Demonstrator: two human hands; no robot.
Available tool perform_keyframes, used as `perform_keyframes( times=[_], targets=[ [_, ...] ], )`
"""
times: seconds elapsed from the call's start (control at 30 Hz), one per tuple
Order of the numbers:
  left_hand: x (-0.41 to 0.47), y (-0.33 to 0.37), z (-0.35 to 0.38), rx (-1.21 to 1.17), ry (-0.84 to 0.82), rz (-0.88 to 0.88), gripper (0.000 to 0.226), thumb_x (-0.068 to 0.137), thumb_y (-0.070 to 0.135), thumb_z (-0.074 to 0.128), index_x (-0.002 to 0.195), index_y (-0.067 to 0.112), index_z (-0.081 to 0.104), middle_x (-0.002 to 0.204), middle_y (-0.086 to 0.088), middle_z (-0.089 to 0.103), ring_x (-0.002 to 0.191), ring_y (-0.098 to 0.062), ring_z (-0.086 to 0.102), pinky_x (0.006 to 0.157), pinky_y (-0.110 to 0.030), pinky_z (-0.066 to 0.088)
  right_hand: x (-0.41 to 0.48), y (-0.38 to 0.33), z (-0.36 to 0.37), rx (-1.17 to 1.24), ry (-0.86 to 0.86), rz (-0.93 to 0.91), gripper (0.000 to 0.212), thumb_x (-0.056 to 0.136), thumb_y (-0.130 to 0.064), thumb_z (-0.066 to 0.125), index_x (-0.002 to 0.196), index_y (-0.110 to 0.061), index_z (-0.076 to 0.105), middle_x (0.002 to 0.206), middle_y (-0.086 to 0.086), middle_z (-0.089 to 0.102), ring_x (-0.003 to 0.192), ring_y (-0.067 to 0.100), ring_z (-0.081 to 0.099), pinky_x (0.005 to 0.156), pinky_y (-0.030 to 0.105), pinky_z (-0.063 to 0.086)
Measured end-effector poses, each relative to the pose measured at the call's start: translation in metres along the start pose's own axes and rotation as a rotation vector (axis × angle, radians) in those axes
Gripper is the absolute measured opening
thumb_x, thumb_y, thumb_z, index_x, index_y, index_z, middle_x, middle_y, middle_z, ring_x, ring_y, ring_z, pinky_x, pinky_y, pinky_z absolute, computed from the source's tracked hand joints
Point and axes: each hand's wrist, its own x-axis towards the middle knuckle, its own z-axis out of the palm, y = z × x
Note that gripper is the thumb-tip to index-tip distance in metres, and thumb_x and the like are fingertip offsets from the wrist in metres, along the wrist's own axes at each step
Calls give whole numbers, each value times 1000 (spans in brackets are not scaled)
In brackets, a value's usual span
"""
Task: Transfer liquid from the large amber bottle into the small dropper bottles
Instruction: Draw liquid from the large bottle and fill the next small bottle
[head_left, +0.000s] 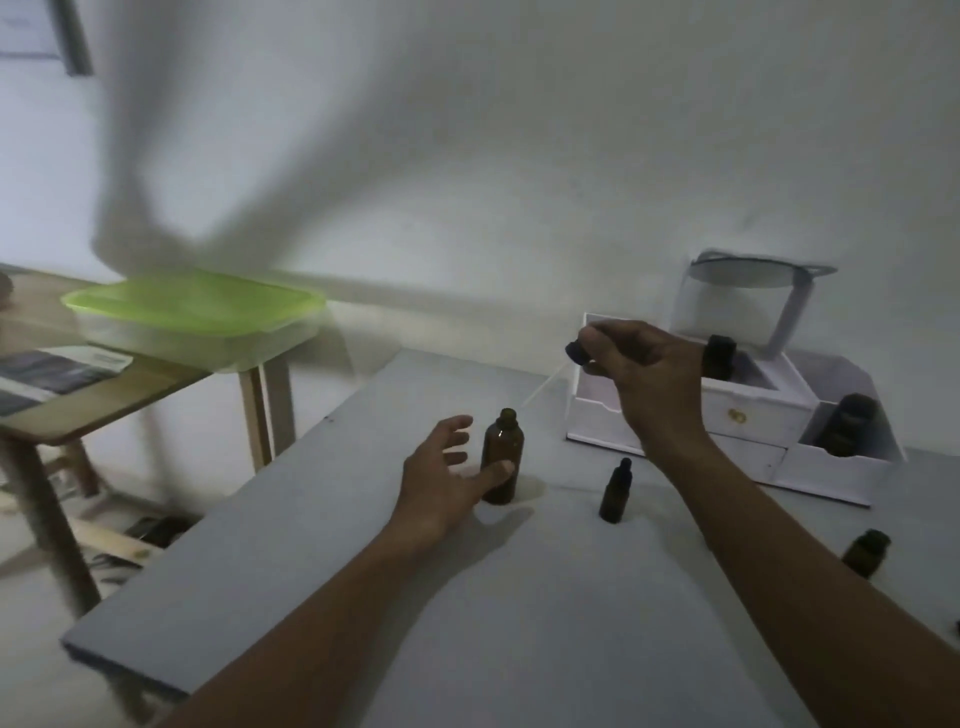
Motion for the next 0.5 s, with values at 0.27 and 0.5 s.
perform_keyframes(
  times=[0.27,0.5],
  targets=[
    [10,-5,18,-18,-96,48,56,73,33,84,124,23,61,116,3,69,100,-9,65,89,-21,52,8,0,12,31,-22,5,8,89,-14,73,93,-21,74,86,0,77,80,12,77,74,25,62],
    [11,-8,16,-45,-106,51,51,73,33,83,120,24,64,110,6,70,102,-11,66,92,-27,52,14,3,14,23,-46,2,7,89,-16,74,96,-15,76,85,3,78,80,15,77,74,27,62]
  ],
)
